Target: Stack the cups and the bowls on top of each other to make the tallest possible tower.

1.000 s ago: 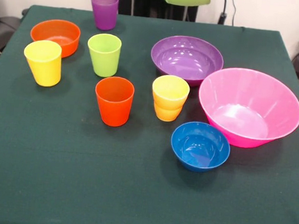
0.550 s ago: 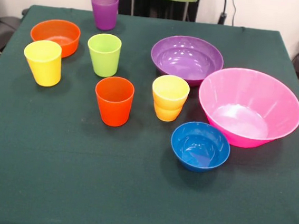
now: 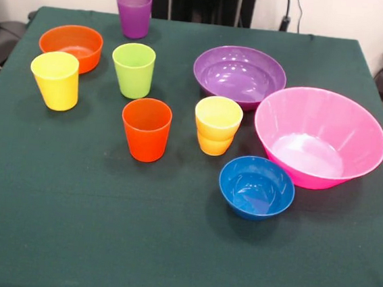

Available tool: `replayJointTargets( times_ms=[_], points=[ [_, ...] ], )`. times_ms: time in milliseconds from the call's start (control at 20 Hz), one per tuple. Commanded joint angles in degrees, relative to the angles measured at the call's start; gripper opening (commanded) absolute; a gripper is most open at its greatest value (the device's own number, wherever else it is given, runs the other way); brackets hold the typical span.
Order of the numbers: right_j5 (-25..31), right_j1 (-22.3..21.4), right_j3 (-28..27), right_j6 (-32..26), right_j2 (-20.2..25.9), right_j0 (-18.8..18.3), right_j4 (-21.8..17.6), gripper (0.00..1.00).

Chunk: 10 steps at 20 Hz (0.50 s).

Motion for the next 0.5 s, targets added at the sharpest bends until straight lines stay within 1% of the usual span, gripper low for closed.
replayJointTargets(
  times_ms=[50,100,150,200,250,350,400,450,500],
  points=[
    [11.0,6.8,-7.2,2.8,9.4,-1.0,3.8,0.0],
    [10.0,6.1,-7.4,2.9,9.6,-1.9,3.2,0.0],
    [8.0,4.8,-8.0,2.7,10.0,-4.0,1.9,0.0],
    [7.3,4.8,-8.5,2.6,9.9,-4.8,1.5,0.0],
    [4.5,3.4,-9.1,2.2,10.3,-7.6,-0.1,0.0],
    [2.4,3.8,-10.4,1.2,9.6,-10.6,-0.7,0.0],
    [2.2,4.2,-10.9,0.9,9.3,-11.5,-0.5,0.0],
    [1.4,4.5,-11.8,0.6,8.8,-13.4,-0.4,0.0],
    [1.3,5.4,-12.4,0.3,8.3,-14.0,0.2,0.0]
  ],
)
